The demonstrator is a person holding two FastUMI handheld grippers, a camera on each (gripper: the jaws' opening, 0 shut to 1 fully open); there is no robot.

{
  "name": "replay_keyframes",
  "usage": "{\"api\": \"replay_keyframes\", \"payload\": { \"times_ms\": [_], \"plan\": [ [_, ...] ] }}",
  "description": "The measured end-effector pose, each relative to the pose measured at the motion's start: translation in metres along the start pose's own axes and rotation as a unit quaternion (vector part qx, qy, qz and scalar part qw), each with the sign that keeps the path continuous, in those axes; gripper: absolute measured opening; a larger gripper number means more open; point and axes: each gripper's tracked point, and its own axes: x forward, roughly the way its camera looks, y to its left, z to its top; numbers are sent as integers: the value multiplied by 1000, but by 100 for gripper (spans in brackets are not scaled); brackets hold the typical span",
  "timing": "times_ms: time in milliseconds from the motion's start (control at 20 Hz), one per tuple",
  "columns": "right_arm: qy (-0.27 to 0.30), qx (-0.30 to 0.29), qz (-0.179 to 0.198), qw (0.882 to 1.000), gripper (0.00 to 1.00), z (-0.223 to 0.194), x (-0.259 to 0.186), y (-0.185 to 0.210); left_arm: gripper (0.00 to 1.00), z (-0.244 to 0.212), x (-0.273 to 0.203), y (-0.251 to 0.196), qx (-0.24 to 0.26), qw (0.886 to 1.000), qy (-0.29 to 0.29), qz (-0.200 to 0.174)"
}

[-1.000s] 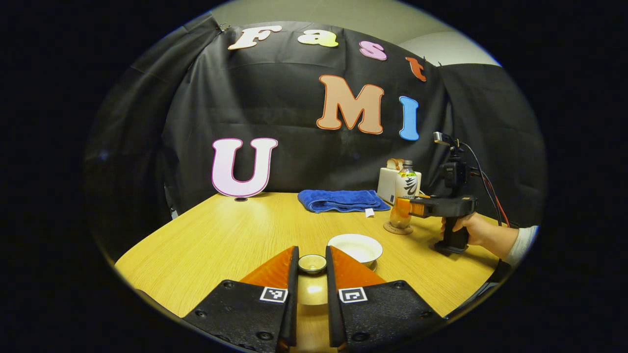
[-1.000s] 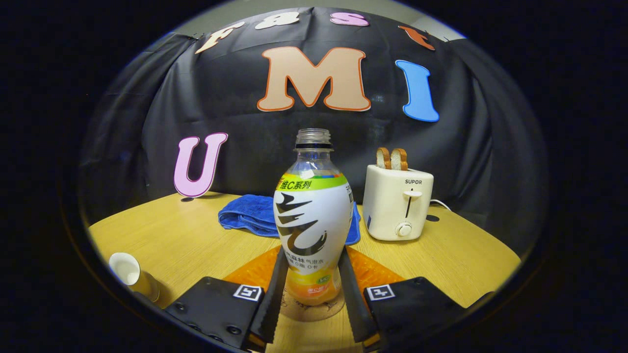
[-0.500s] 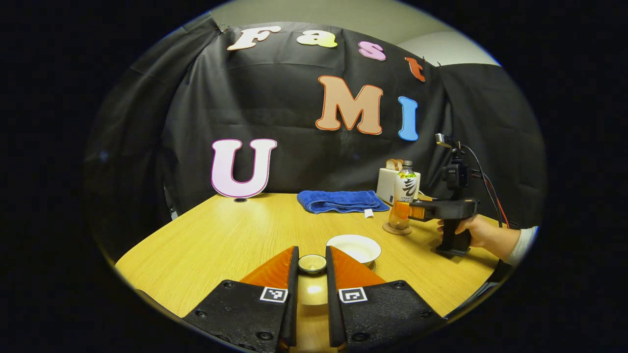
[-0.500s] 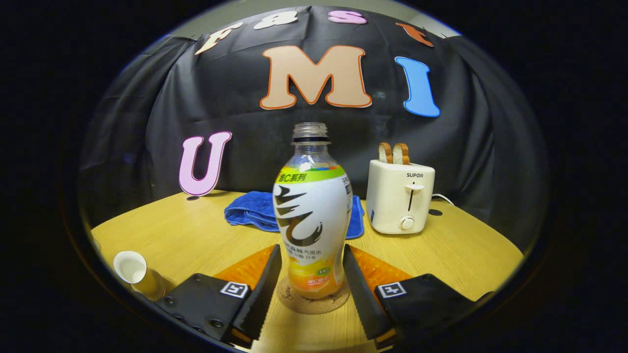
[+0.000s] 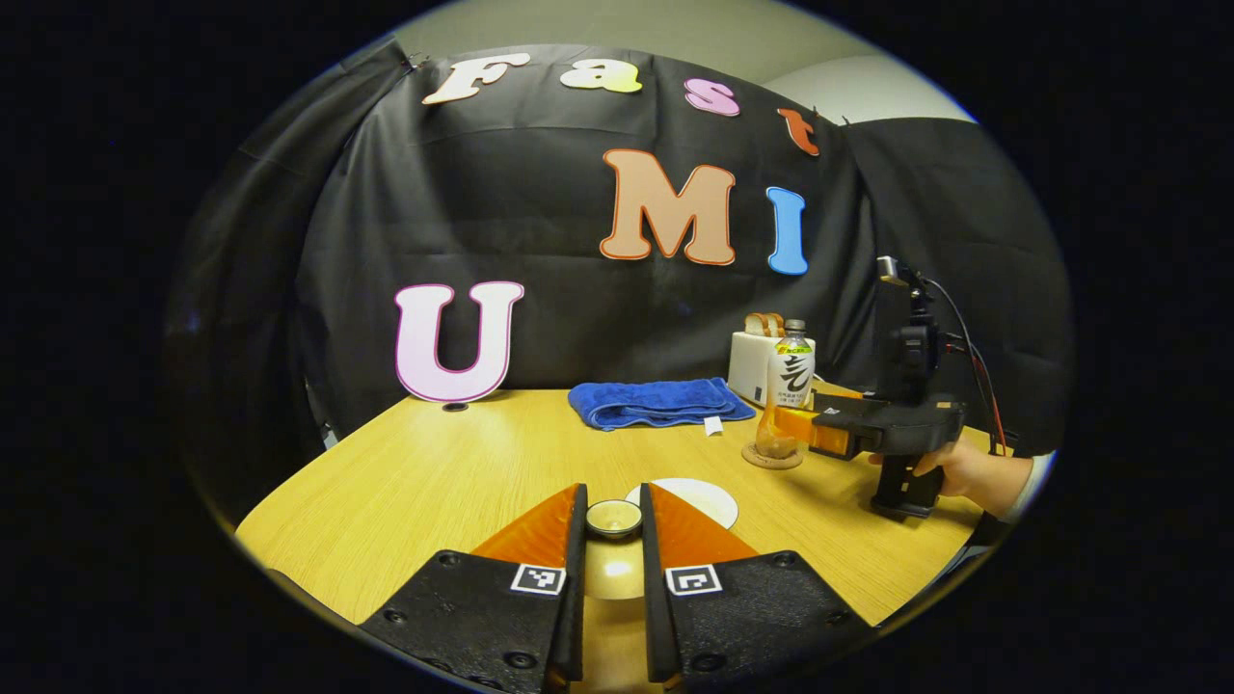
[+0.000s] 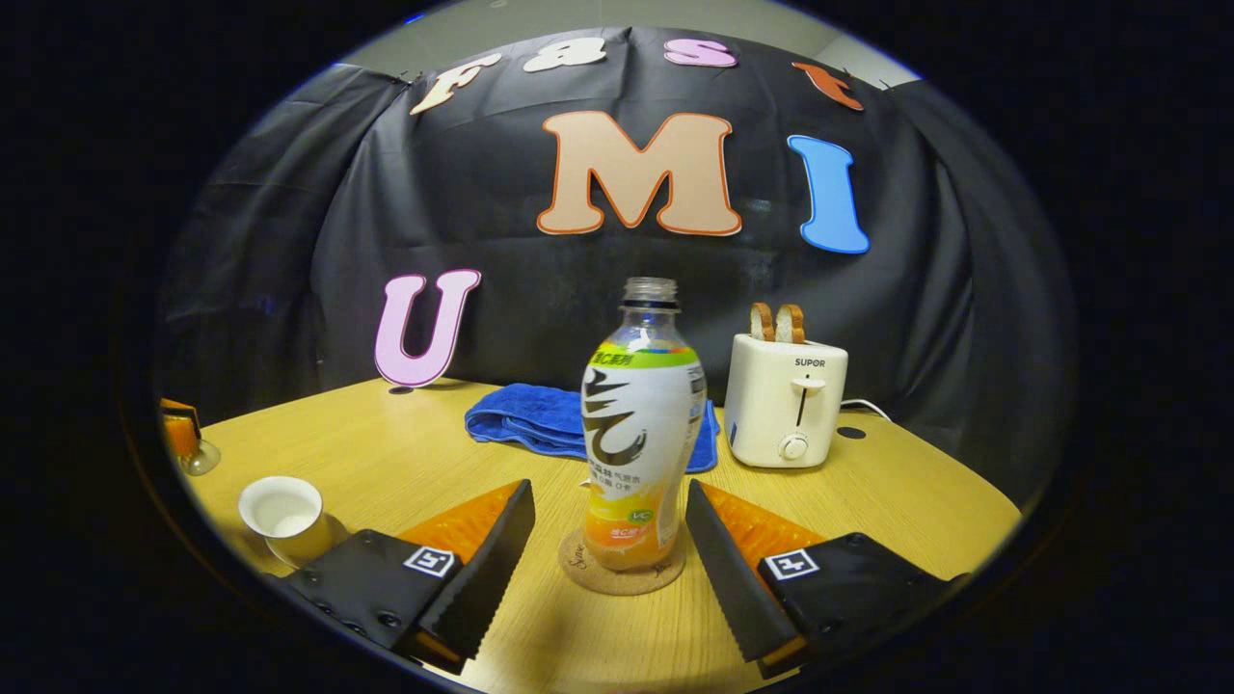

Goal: Open the teacup lid with one hand, grasp the water bottle and pour water into the teacup with the other hand; after pouring, place the water bottle on the coaster and then close the teacup lid.

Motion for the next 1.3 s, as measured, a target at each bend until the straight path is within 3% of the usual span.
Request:
{"api": "replay_keyframes", "payload": {
  "times_ms": [50, 100, 150, 200, 400, 500, 700, 750, 800, 900, 950, 1300],
  "plan": [
    [-7, 3, -4, 1000, 95, 3, -7, -5, 23, 3, 4, -2, 1, 1000, -1, -3],
    [-15, 5, -5, 1000, 99, 6, -14, -9, 23, 2, 9, -4, 3, 1000, -1, -7],
    [-22, 8, -5, 1000, 94, 9, -22, -10, 23, 2, 13, -7, 3, 1000, 0, -11],
    [-28, 12, -6, 1000, 99, 12, -29, -14, 23, 4, 18, -10, 4, 1000, 1, -14],
    [-50, 35, -10, 998, 94, 24, -55, -28, 23, 2, 38, -24, 9, 999, 4, -34],
    [-56, 48, -11, 997, 99, 27, -64, -34, 23, 0, 48, -29, 8, 999, 9, -40],
    [-61, 61, -17, 996, 99, 28, -71, -46, 23, -13, 66, -34, 10, 999, 26, -40],
    [-59, 60, -19, 996, 94, 26, -71, -49, 23, -17, 70, -33, 10, 999, 30, -38],
    [-56, 58, -20, 997, 99, 22, -70, -52, 23, -20, 72, -33, 9, 999, 34, -37],
    [-50, 55, -18, 997, 94, 18, -69, -53, 24, -25, 76, -36, 6, 998, 42, -36],
    [-49, 53, -19, 997, 99, 16, -70, -53, 24, -23, 77, -37, 9, 999, 35, -36],
    [-49, 45, -12, 998, 99, 12, -72, -47, 24, -26, 76, -49, 27, 998, 29, -46]
  ]
}}
